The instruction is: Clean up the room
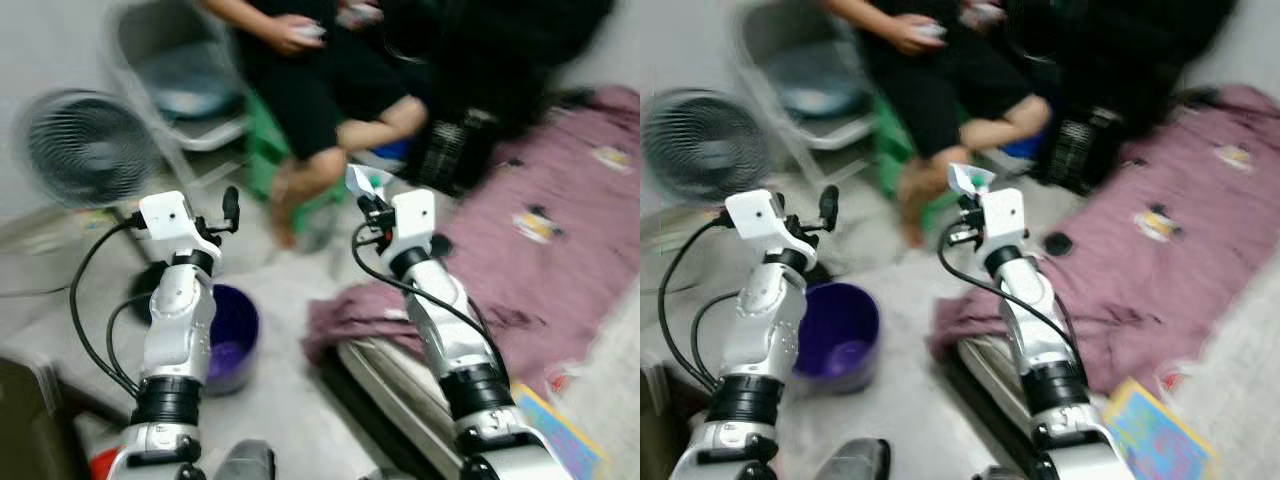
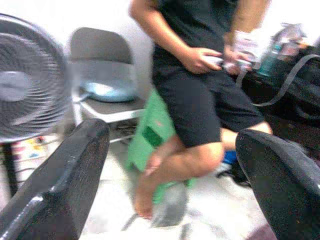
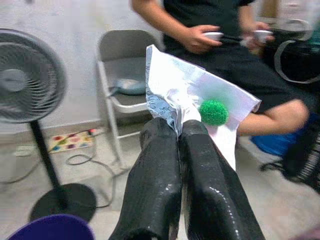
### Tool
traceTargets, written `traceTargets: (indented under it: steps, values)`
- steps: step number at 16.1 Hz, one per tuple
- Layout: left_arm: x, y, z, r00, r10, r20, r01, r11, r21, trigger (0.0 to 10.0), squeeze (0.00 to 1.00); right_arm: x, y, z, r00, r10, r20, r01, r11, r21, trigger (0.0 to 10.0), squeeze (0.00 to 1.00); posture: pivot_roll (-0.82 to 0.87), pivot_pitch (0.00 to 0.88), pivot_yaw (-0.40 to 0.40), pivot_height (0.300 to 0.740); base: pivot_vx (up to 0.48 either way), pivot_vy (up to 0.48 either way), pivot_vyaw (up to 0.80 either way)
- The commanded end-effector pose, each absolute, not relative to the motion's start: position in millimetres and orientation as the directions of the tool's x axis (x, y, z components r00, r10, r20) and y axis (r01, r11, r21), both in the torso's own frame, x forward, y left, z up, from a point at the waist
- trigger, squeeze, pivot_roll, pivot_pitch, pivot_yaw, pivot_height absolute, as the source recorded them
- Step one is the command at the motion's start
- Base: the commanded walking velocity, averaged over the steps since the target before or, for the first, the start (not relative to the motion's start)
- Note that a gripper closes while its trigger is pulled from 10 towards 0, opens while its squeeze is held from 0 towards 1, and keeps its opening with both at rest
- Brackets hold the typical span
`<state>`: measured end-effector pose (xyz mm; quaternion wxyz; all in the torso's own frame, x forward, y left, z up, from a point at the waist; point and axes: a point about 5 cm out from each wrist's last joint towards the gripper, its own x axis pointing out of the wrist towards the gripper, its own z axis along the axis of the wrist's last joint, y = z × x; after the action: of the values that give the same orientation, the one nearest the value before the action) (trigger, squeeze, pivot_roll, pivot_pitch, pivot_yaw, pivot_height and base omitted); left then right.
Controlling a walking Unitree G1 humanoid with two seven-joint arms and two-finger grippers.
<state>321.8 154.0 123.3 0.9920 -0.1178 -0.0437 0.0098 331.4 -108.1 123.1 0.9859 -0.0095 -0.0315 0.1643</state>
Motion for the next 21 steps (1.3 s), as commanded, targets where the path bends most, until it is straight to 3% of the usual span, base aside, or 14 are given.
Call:
traceTargets:
  steps: [1,21]
  values:
    - [319.9,153.1,123.1,0.996,0.028,0.083,-0.009,0.975,-0.221,10.0,0.0,332.0,-110.4,124.9,0.944,0.322,0.068,-0.32,0.947,-0.036,10.0,0.0,0.01,0.012,-0.031,0.74,0.0,0.0,0.8]
    - [318.7,148.2,122.1,0.997,-0.001,0.076,0.017,0.977,-0.211,10.0,0.0,329.8,-105.8,122.9,0.932,0.355,0.069,-0.353,0.935,-0.042,10.0,0.0,0.01,0.006,-0.034,0.74,0.0,0.0,0.75]
